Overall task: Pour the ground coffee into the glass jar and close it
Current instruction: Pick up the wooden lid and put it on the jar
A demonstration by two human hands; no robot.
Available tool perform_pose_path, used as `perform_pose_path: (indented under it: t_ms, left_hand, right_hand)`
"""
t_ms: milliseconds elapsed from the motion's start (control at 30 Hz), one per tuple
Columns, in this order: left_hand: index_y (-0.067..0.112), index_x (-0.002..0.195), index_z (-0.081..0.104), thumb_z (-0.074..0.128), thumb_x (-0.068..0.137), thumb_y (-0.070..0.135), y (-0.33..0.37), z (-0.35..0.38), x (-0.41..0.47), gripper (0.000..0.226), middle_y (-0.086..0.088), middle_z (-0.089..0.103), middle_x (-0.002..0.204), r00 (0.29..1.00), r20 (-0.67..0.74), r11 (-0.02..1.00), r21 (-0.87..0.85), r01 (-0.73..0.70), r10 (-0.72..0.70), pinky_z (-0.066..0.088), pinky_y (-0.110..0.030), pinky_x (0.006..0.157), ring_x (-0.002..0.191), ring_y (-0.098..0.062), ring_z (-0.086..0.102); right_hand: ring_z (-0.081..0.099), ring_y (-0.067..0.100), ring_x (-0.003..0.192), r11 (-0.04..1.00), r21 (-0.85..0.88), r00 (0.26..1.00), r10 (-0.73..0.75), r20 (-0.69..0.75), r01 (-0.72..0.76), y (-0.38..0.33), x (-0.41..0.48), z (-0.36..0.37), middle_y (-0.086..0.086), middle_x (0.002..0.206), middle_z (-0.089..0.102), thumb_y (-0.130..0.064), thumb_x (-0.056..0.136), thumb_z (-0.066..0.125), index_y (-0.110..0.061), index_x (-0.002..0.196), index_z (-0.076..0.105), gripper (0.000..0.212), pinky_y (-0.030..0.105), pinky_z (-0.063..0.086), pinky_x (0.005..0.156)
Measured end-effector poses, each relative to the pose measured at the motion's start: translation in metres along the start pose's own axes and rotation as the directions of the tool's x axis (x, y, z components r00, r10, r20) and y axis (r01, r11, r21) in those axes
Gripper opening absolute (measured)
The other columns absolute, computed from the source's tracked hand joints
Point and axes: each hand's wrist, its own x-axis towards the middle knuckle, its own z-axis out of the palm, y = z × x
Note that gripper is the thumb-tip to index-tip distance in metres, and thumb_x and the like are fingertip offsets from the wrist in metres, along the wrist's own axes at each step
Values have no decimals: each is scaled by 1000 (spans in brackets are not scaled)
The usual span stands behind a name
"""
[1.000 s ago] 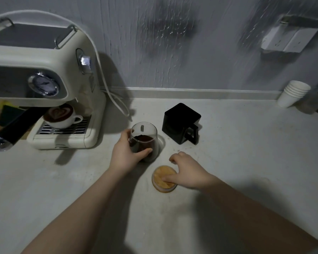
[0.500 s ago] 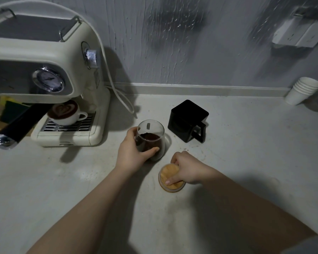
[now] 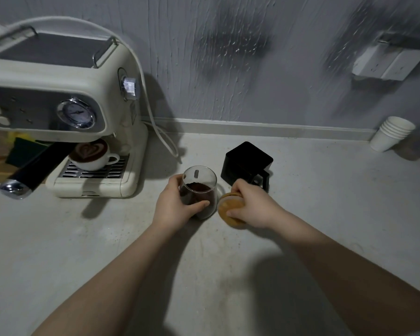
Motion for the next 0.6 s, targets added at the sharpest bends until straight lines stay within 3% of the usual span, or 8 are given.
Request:
perform_pose_path:
  t_ms: [167, 467, 600]
  left_hand:
    - [22, 118, 45, 84, 50, 46, 0, -1, 2, 82, 15, 53, 105, 1000, 9, 1000, 3, 7, -8, 36, -20, 74, 92, -2, 48]
    - [25, 116, 44, 79, 47, 56, -2, -4, 5, 83, 11, 58, 111, 999, 39, 1000, 11, 13, -14, 43, -26, 79, 100, -6, 53]
    - [26, 117, 43, 79, 49, 56, -2, -3, 5, 82, 14, 56, 110, 999, 32, 1000, 3, 1, -1, 42, -24, 79, 99, -4, 52]
  right_hand:
    - [56, 18, 87, 992, 56, 984, -103, -145, 112, -20, 14, -31, 3, 96, 62, -20, 71, 76, -18, 93, 56, 30, 28, 39, 68]
    - [56, 15, 88, 960, 102, 944, -234, -232, 263, -44, 49, -33, 0, 99, 61, -18, 75, 73, -20, 97, 58, 27, 29, 45, 76]
    - [55, 15, 83, 940, 72, 914, -304, -270, 334, -45, 51, -16, -2, 92, 59, -16, 76, 70, -19, 96, 55, 25, 30, 44, 72]
